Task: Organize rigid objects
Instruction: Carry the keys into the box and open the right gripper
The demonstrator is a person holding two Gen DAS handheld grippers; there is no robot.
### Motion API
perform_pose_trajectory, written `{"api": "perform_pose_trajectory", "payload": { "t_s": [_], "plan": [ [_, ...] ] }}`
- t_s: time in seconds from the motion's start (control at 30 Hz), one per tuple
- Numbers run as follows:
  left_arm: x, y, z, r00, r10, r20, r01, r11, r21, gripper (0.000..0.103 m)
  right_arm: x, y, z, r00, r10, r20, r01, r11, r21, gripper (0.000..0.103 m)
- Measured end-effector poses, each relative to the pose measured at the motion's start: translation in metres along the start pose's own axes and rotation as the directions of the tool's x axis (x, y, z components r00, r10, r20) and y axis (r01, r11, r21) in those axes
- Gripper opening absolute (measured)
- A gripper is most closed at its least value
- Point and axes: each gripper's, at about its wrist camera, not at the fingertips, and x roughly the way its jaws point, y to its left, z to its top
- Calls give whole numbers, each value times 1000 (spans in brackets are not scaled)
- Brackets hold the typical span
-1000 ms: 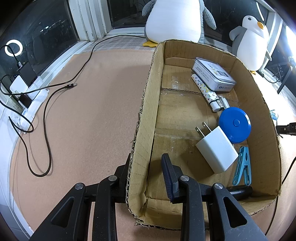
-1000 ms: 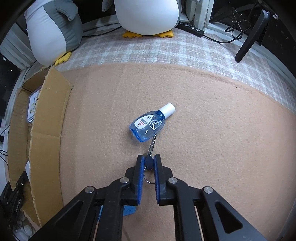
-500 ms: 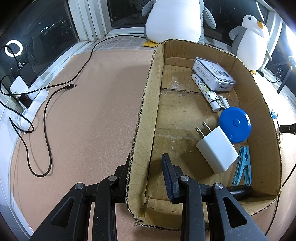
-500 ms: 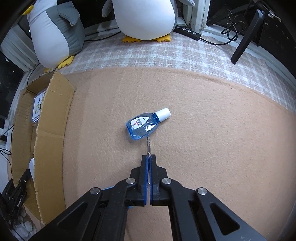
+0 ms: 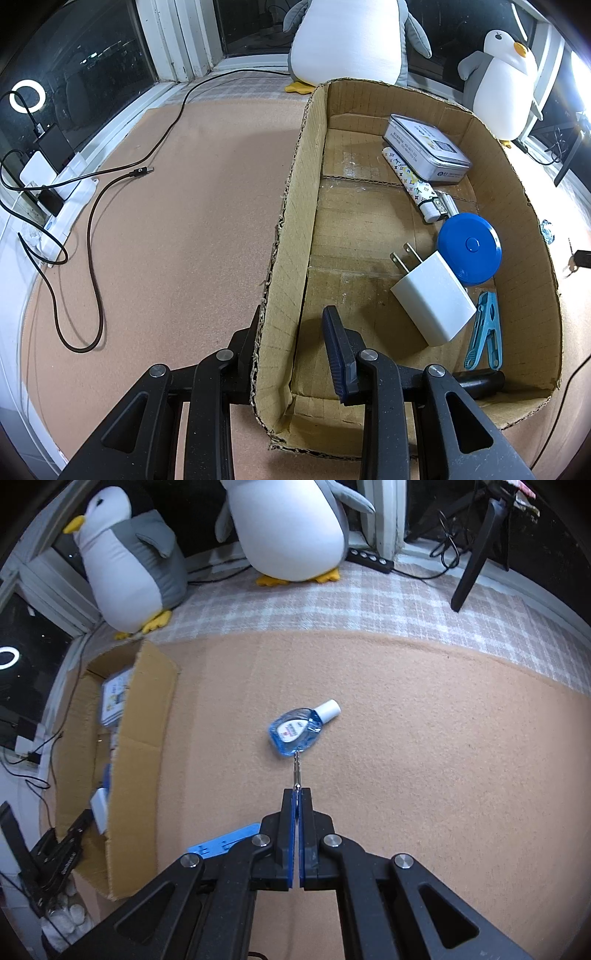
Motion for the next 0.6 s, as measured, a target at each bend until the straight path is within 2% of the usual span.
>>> {"api": "perform_pose_trajectory", "payload": {
  "t_s": [0.3, 0.6],
  "plan": [
    [0, 0, 0, 1000, 0, 0, 0, 1000, 1, 31, -37, 56, 7, 993, 94, 69, -87, 992, -92, 1],
    [0, 0, 0, 1000, -3, 0, 3, 1000, -2, 31, -45, 128, 15, 982, 178, 70, -159, 963, -217, 1]
  ]
}}
